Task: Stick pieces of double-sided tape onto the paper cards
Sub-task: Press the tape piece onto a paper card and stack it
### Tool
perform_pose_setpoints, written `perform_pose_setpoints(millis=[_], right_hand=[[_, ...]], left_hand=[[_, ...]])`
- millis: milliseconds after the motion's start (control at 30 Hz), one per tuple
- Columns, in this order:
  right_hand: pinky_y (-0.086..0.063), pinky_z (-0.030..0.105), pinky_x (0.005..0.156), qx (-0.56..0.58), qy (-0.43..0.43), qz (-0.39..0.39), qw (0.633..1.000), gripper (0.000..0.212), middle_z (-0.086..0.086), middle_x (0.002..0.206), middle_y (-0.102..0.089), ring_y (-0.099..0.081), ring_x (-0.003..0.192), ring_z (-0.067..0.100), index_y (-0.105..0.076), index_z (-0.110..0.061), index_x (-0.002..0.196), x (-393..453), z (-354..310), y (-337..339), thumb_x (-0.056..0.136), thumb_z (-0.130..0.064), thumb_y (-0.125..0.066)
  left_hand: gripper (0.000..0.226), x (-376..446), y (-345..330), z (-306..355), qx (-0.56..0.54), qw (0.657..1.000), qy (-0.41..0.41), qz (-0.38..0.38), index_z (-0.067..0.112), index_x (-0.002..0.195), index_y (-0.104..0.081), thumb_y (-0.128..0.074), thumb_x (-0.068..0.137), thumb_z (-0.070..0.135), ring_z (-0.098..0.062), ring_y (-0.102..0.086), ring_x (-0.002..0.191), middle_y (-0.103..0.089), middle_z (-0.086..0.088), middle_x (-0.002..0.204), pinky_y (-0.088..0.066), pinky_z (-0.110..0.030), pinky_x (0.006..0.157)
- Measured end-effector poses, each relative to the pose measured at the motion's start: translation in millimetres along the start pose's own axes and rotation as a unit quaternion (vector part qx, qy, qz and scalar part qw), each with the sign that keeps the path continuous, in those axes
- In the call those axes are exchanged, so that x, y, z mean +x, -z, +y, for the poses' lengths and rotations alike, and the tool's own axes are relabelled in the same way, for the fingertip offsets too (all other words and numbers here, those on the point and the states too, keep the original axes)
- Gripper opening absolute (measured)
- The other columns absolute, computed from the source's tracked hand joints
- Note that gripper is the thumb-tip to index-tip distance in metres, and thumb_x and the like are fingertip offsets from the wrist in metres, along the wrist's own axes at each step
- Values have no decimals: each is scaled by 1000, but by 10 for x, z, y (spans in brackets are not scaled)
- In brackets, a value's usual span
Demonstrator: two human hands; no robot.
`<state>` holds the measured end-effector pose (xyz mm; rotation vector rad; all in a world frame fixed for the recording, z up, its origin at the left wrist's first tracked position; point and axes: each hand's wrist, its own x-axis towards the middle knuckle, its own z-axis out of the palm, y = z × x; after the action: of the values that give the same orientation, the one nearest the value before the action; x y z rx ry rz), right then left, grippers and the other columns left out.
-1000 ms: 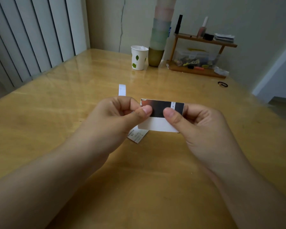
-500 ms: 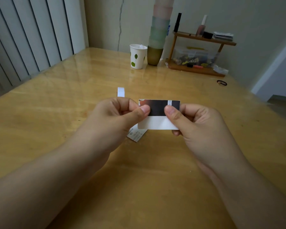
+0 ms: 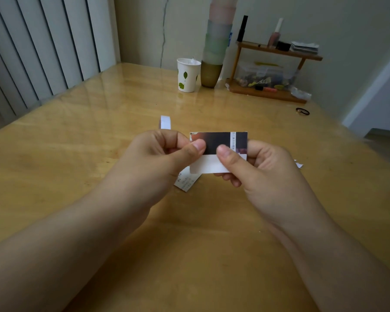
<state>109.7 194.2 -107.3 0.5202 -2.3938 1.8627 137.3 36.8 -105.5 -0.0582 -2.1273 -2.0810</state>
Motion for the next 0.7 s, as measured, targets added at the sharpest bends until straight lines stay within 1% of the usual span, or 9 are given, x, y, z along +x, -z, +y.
perform_pose_setpoints(millis=[67, 133, 233, 300, 367, 500, 600, 633, 700], right_hand=[[-40, 36, 59, 5, -7, 6, 1000, 27, -1, 59, -65, -52, 54, 10, -68, -8, 74, 13, 11, 9, 87, -32, -66], [-39, 33, 59, 19, -11, -5, 1000, 23, -5, 59, -63, -51, 54, 8, -71, -14, 74, 17, 6, 12, 80, -35, -68], [-39, 21, 63, 52, -14, -38, 998, 11, -13, 64, -65, -56, 56, -2, -75, -20, 88, -3, -25, 7, 78, -26, -74], [-39, 10, 61, 50, 7, -48, 998, 13, -20, 61, -63, -57, 57, -5, -74, -23, 94, -17, -37, 16, 81, -19, -70], [-38, 5, 58, 31, 24, -53, 998, 15, -22, 61, -63, -57, 58, -7, -73, -24, 96, -13, -53, 20, 86, -14, -66], [-39, 11, 55, 24, 4, -45, 999, 11, -13, 65, -67, -57, 55, -3, -74, -19, 92, 0, -43, 21, 88, -18, -63], [-41, 20, 57, -9, -15, -18, 1000, 13, -1, 60, -65, -54, 56, 1, -74, -17, 84, 10, -8, 23, 86, -26, -66], [-41, 24, 59, -31, -18, -13, 999, 16, 5, 62, -65, -53, 58, 5, -73, -15, 81, 14, 5, 31, 86, -29, -66], [-36, 23, 54, -93, -32, -24, 995, 25, 2, 57, -56, -46, 56, 7, -70, -10, 78, 18, 19, 47, 86, -33, -65]], left_hand=[[33, 2, -2, -7, 17, 1000, -3, 4, 18, 52, -57, -69, 74, 39, -19, -41, 64, -53, -14, 69, -31, -22, 56], [30, -1, -2, -16, 27, 1000, -10, 1, 15, 56, -59, -63, 74, 40, -18, -40, 62, -52, -13, 69, -30, -17, 48], [33, -5, -10, -8, 18, 1000, -17, -14, 5, 66, -62, -63, 69, 38, -18, -46, 61, -55, -14, 67, -35, -13, 46], [26, -11, -31, 15, 12, 1000, -16, -21, 10, 62, -63, -64, 69, 36, -18, -49, 61, -57, -12, 66, -39, -13, 47], [25, -11, -36, 18, 18, 1000, -16, -19, 13, 60, -61, -64, 71, 35, -18, -48, 61, -56, -13, 66, -37, -14, 47], [33, 3, -30, 6, 72, 997, -24, 9, 8, 62, -57, -68, 83, 31, -16, -43, 56, -51, -19, 64, -31, -17, 47], [32, 8, -14, 13, 139, 989, -25, 44, 13, 59, -55, -64, 84, 30, -3, -31, 37, -43, 4, 47, -23, -13, 37], [32, 8, -1, 20, 166, 984, -26, 55, 15, 58, -55, -64, 84, 32, -4, -31, 35, -40, 11, 43, -24, -13, 37], [30, 1, 18, 31, 260, 963, -29, 61, 17, 60, -58, -63, 83, 36, -4, -39, 39, -44, 11, 42, -36, -18, 51]])
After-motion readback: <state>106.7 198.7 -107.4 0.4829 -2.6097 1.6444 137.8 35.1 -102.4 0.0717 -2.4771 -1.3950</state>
